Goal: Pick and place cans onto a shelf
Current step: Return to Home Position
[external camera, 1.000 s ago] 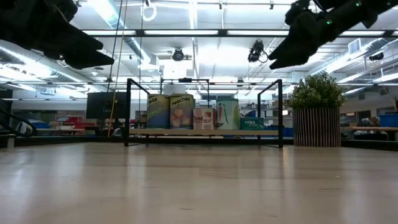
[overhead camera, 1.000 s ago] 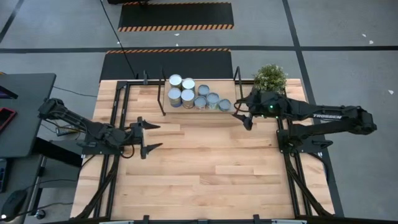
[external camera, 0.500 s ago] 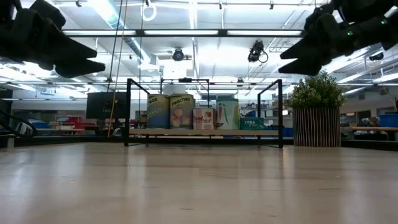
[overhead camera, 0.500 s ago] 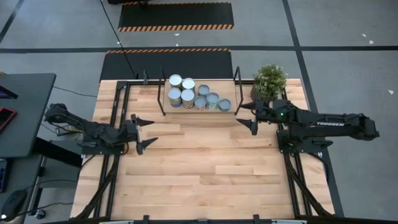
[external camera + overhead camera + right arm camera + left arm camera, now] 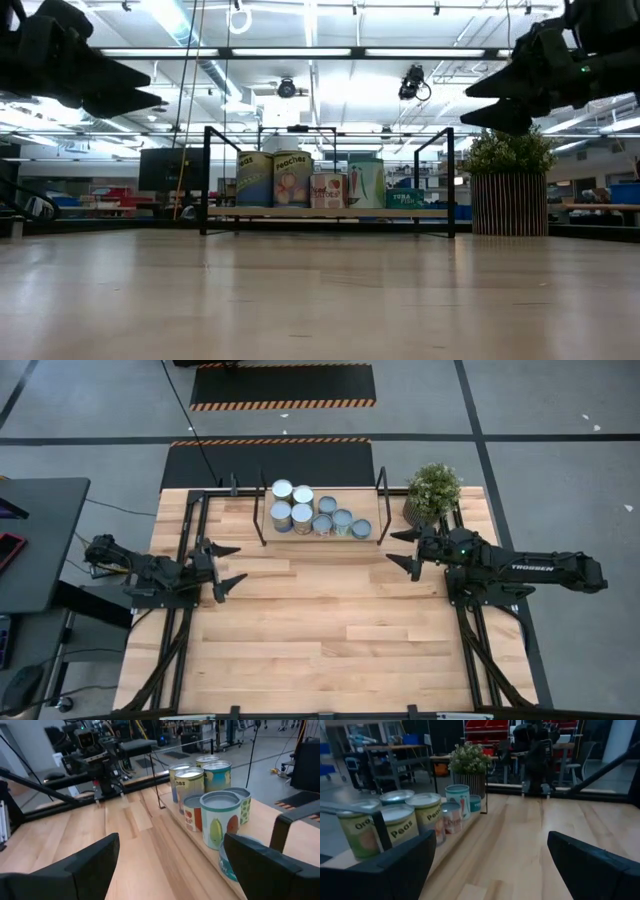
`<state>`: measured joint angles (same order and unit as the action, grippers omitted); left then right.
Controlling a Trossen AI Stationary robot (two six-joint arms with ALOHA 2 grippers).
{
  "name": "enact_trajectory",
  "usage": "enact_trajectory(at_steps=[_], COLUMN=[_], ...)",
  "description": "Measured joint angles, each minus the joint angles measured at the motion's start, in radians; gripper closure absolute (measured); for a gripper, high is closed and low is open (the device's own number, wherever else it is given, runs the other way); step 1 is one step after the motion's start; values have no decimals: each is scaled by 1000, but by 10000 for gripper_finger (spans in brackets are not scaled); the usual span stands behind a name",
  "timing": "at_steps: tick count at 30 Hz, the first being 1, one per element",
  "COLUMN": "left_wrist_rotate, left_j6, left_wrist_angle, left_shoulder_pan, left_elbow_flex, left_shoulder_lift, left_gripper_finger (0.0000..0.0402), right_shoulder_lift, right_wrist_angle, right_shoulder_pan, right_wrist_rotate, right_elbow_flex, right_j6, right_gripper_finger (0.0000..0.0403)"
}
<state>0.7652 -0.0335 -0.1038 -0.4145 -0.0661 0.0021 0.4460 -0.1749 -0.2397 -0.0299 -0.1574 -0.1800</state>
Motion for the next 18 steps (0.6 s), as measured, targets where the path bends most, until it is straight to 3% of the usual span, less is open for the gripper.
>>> enact_trajectory(at_steps=[5, 11, 18], left_wrist_rotate=[-2, -149, -131], left_j6=[17, 82, 132], left_wrist_angle=[2, 81, 150], left_shoulder_pan=[1, 11, 150], left_elbow_flex=[0, 19, 41], left_shoulder_lift=[1, 2, 2], left_gripper_finger=[12, 12, 12], right_shoulder_lift=[-77, -130, -134], right_wrist_angle=[-17, -164, -211], right_shoulder_pan=[-5, -63, -183], right_wrist_rotate=[1, 54, 134], right_elbow_flex=[44, 130, 151], right_j6=[-3, -11, -5], right_gripper_finger=[37, 41, 68])
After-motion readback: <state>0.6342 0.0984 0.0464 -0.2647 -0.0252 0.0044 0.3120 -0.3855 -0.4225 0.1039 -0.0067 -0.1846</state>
